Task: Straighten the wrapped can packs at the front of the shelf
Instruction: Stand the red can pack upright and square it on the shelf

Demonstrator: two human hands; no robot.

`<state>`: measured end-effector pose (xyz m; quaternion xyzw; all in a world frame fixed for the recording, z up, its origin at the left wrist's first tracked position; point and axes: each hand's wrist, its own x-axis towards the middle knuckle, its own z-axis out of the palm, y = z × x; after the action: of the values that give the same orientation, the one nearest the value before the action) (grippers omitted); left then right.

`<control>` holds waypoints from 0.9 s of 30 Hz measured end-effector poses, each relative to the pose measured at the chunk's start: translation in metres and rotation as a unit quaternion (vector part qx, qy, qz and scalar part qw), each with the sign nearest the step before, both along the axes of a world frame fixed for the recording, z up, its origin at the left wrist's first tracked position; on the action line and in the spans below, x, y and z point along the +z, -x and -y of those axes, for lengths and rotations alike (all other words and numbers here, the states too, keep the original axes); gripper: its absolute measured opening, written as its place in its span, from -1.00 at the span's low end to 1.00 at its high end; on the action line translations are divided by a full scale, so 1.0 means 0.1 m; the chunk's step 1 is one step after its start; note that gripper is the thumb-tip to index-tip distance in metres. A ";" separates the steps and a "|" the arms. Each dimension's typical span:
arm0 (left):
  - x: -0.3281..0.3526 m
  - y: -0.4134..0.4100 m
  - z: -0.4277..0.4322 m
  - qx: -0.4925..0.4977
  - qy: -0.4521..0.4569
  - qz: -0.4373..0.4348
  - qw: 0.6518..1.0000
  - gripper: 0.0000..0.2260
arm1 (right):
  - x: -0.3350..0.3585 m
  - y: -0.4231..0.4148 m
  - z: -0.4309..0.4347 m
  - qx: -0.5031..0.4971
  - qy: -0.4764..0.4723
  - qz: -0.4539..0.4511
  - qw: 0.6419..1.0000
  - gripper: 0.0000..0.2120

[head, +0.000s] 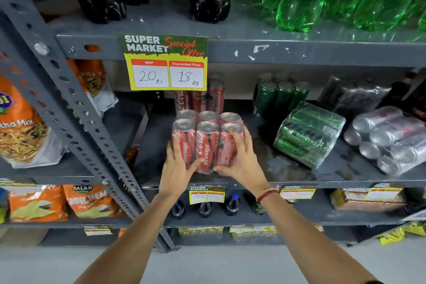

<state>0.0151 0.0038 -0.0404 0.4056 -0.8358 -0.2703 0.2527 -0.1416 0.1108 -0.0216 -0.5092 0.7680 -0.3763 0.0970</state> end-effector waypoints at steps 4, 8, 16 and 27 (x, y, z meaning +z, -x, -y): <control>-0.06 0.01 -0.11 -0.009 0.005 0.011 1.000 -0.19 | -0.19 -0.04 -0.04 0.007 0.038 -0.044 0.998 -0.12; 0.01 -0.09 -0.19 -0.016 -0.003 -0.022 1.000 -0.16 | -0.13 0.09 -0.10 0.036 0.066 -0.046 0.996 -0.22; 0.50 0.41 -0.51 0.153 -0.229 -0.190 0.942 -0.23 | 0.41 0.61 0.51 0.061 -0.056 0.181 0.980 -0.32; 0.53 0.45 0.56 -0.031 -0.245 -0.151 0.957 -0.29 | 0.22 0.15 0.19 -0.071 0.038 0.179 0.980 -0.32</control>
<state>-0.0301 -0.0523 0.0123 0.3837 -0.7078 -0.5329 0.2603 -0.1564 0.0918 0.0003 -0.3806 0.7579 -0.4959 0.1867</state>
